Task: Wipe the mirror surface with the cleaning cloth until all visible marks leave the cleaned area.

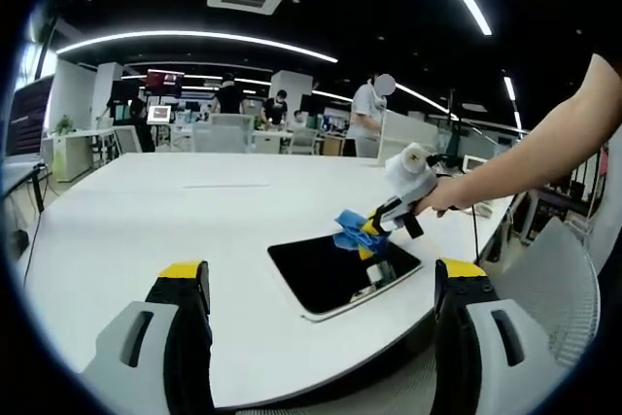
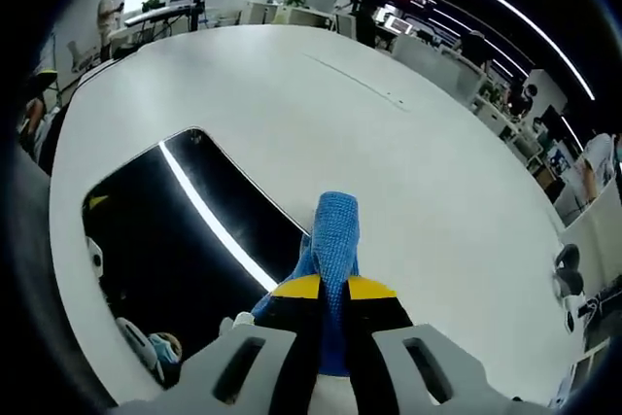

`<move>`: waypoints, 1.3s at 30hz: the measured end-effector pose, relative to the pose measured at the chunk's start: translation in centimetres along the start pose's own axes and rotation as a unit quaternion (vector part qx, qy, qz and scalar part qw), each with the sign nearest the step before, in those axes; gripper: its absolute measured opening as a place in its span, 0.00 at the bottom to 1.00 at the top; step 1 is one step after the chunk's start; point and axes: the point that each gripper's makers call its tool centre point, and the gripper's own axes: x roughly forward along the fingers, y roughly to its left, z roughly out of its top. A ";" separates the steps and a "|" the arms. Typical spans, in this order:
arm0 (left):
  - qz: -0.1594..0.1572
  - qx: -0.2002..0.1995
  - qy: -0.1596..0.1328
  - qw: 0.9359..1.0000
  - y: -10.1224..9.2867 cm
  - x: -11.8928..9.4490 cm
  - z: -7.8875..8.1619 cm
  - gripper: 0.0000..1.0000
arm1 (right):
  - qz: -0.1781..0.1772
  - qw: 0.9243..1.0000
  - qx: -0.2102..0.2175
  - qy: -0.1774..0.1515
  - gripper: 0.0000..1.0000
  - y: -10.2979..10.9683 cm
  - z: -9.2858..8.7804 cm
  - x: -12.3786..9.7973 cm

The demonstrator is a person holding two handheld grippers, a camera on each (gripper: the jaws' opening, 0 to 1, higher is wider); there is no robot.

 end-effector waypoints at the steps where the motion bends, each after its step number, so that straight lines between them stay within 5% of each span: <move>1: 0.000 0.000 0.000 1.000 0.0 0.0 0.0 0.94 | 0.000 1.000 0.000 0.000 0.02 0.0 0.0 0.0; 32: 0.000 0.000 0.004 1.000 0.1 0.1 -0.2 0.96 | -0.002 1.000 0.014 -0.013 0.01 -0.3 0.1 0.2; 36: 0.000 0.000 0.006 1.000 0.0 0.2 -0.1 0.96 | 0.003 0.999 0.041 -0.017 0.01 -0.4 0.2 0.1; 37: 0.000 0.000 0.006 1.000 0.0 0.2 -0.2 0.96 | 0.006 0.996 0.084 -0.017 0.01 -0.4 0.1 0.1; 39: 0.000 0.000 0.007 1.000 0.0 0.2 -0.2 0.96 | 0.001 0.997 0.072 -0.018 0.01 -0.9 0.2 -0.2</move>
